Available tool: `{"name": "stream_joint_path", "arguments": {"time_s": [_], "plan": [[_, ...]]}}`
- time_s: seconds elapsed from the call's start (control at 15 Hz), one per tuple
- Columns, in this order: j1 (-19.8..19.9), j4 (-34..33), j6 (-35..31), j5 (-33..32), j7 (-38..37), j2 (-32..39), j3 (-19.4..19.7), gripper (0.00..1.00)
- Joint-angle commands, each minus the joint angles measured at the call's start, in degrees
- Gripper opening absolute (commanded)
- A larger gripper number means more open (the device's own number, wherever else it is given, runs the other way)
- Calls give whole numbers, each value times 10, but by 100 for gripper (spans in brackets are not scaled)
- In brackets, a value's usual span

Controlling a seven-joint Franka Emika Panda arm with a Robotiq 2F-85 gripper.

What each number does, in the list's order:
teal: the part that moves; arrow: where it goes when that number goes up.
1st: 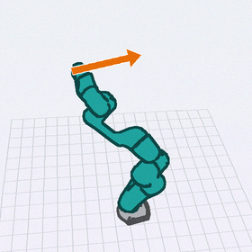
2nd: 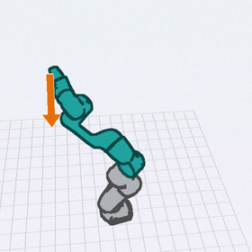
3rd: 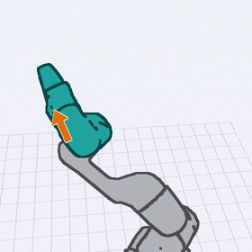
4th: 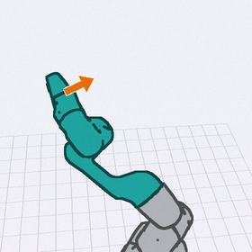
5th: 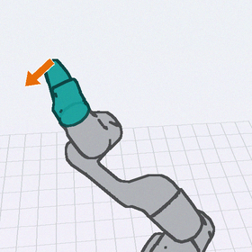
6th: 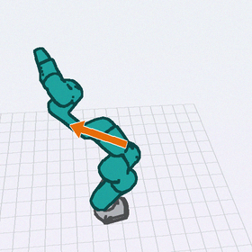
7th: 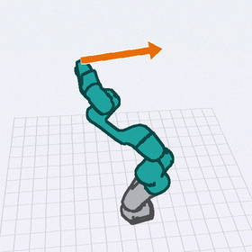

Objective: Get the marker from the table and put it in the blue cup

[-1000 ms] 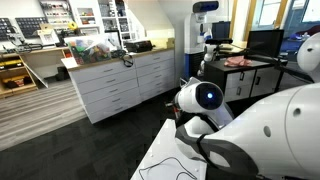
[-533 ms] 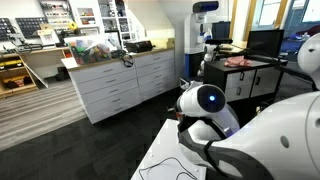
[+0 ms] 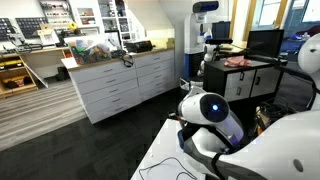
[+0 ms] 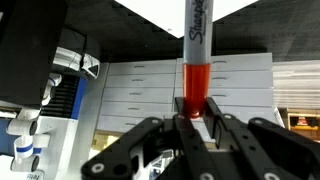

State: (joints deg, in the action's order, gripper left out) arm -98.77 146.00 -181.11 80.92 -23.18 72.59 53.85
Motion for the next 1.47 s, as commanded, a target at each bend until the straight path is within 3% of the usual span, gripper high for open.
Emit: {"name": "stream_joint_path", "arguments": {"time_s": [0.0,0.6,0.67,0.73,0.87,1.2,1.4], "plan": [[-9,1,8,-14,-23,34,3,7],[-3,-21,19,-9,-30,76,-6,8],[-4,-21,18,-9,-28,75,-6,47],[-5,-20,18,-9,-28,75,-5,47],[-7,-18,19,-10,-27,75,-1,58],[-17,-5,23,-12,-27,69,17,93],[-35,12,26,-19,-26,66,46,100]]}}
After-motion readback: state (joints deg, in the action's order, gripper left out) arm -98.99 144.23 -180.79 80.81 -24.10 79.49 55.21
